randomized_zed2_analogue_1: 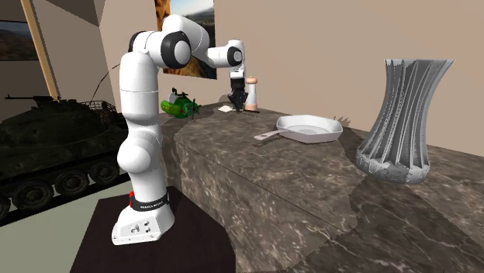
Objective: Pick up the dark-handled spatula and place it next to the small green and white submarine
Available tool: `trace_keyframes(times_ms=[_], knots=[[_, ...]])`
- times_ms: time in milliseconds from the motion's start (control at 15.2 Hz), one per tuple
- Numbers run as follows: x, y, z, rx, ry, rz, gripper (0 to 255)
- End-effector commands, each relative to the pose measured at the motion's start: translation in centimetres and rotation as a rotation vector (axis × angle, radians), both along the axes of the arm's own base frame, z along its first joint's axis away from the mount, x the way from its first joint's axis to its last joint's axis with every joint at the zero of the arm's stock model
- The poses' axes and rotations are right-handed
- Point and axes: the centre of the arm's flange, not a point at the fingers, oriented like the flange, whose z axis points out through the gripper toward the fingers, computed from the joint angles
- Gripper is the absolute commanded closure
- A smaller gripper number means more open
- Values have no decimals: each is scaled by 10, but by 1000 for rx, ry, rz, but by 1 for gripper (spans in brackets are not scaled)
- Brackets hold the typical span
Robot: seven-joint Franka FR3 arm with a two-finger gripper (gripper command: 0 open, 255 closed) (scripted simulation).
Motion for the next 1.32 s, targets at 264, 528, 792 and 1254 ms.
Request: trace_keyframes(times_ms=[264,528,792,1254], knots=[[0,0,0,0,0,0,0],[0,1,13,0,0,0,0],[-1,3,50,0,0,0,0],[-1,3,50,0,0,0,0]])
